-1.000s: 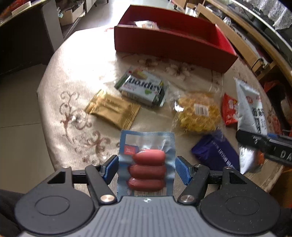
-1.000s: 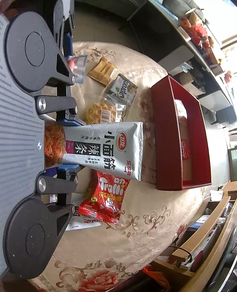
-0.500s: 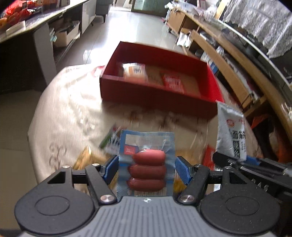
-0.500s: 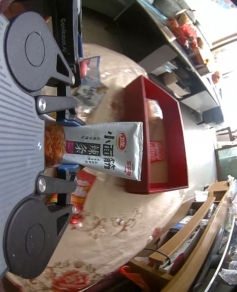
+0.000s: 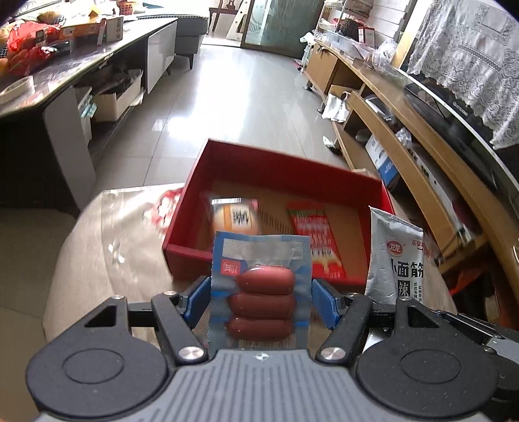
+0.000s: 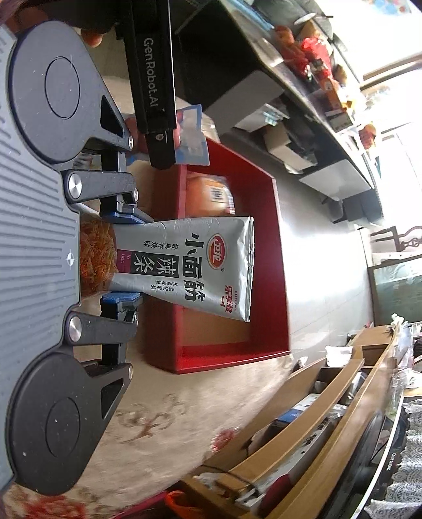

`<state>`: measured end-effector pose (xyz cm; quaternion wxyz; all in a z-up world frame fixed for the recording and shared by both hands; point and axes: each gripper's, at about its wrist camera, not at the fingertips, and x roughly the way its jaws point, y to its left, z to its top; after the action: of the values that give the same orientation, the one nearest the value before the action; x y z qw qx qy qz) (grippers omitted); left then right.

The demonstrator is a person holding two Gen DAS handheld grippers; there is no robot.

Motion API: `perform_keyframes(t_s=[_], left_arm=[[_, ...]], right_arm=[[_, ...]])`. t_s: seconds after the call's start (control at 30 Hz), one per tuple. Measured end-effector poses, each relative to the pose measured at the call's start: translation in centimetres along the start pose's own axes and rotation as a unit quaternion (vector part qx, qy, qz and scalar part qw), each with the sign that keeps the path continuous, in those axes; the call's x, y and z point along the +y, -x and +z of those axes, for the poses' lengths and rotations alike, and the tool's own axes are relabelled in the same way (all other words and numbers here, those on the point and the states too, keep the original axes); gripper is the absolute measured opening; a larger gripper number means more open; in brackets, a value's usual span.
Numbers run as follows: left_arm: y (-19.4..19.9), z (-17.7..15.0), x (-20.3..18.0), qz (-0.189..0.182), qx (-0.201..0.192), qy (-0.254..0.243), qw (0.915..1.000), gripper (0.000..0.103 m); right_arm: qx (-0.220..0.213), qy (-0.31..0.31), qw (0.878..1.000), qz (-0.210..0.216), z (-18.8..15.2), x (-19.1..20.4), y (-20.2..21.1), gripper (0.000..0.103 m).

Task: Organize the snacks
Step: 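Carry the sausage pack and spicy strip bag into the red box, release both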

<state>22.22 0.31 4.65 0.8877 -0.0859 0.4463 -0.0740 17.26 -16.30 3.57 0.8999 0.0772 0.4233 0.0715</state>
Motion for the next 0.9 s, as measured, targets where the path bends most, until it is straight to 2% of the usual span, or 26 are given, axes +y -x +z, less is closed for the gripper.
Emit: perform_keyframes(t_s=[0.47,0.67,0.9], left_arm=[[-5.0,5.2,-1.7,0.024,-0.017,-0.013,0.9995,0.064],[-7.8,6.0,-2.3,0.047,-0.015,-0.023,0.9985,0.065],[-10.2,5.8,-1.9,0.064,0.006,-0.025,0.9976,0.065]], right_arm=[[-0.001,0.008,1.0,-0.007,4.5,-0.4,-5.0,0.047],[0.0,0.001,1.0,-0.004,5.6,-0.9,-7.2,0.046],[0.017,0.012,1.0,-0.007,5.4,-0.9,-9.6,0.047]])
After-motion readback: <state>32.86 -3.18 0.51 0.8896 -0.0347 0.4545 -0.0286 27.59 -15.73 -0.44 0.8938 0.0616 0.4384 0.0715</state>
